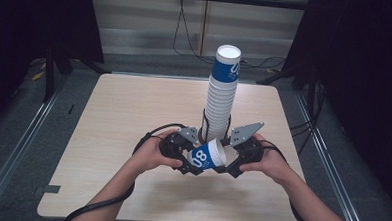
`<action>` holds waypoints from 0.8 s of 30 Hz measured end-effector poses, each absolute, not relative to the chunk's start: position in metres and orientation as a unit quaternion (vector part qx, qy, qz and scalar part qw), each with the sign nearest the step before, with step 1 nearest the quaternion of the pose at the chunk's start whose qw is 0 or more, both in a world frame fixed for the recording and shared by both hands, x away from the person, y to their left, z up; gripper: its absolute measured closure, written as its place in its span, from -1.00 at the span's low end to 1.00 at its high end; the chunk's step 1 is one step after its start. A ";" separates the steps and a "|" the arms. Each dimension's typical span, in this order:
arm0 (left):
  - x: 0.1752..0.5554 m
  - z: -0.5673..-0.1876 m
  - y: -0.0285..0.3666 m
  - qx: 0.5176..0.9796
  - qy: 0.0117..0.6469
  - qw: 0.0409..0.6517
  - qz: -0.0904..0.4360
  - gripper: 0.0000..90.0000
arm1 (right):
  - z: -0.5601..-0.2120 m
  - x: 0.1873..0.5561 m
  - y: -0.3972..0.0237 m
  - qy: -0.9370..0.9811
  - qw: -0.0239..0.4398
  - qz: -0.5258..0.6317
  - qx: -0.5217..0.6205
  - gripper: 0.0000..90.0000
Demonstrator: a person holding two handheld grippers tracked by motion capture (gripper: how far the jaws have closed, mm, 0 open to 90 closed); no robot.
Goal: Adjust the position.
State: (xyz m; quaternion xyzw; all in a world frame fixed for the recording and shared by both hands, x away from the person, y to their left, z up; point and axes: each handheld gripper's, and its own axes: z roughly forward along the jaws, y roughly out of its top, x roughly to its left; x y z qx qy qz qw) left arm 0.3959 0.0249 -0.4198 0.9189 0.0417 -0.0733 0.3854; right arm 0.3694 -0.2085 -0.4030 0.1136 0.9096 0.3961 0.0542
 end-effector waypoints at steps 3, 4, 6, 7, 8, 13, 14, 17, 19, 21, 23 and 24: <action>0.396 -0.420 0.022 0.924 0.040 0.374 -0.069 -0.34 | -0.403 0.369 -0.208 0.910 0.055 0.394 0.112 -0.69; 0.396 -0.419 0.022 0.926 0.042 0.369 -0.069 -0.34 | -0.403 0.369 -0.207 0.911 0.056 0.392 0.111 -0.68; 0.396 -0.419 0.021 0.927 0.039 0.369 -0.064 -0.34 | -0.403 0.368 -0.208 0.912 0.059 0.391 0.110 -0.67; 0.396 -0.419 0.020 0.928 0.040 0.366 -0.063 -0.34 | -0.403 0.368 -0.208 0.912 0.060 0.390 0.109 -0.66; 0.396 -0.419 0.020 0.927 0.045 0.366 -0.062 -0.34 | -0.403 0.368 -0.208 0.912 0.061 0.390 0.110 -0.65; 0.395 -0.422 0.018 0.932 0.041 0.357 -0.050 -0.36 | -0.404 0.367 -0.209 0.915 0.063 0.384 0.110 -0.60; 0.395 -0.422 0.018 0.933 0.044 0.354 -0.047 -0.39 | -0.404 0.366 -0.209 0.914 0.062 0.384 0.113 -0.58; 0.395 -0.423 0.018 0.935 0.046 0.348 -0.046 -0.48 | -0.404 0.366 -0.208 0.914 0.065 0.385 0.110 -0.54; 0.394 -0.423 0.018 0.938 0.044 0.342 -0.042 -0.45 | -0.404 0.366 -0.208 0.916 0.062 0.382 0.110 -0.54; 0.393 -0.424 0.018 0.936 0.047 0.346 -0.040 -0.43 | -0.405 0.366 -0.208 0.916 0.066 0.381 0.109 -0.53; 0.394 -0.423 0.019 0.936 0.048 0.346 -0.041 -0.44 | -0.405 0.366 -0.207 0.915 0.064 0.382 0.111 -0.53; 0.395 -0.423 0.019 0.937 0.048 0.344 -0.039 -0.47 | -0.404 0.366 -0.208 0.915 0.066 0.381 0.111 -0.53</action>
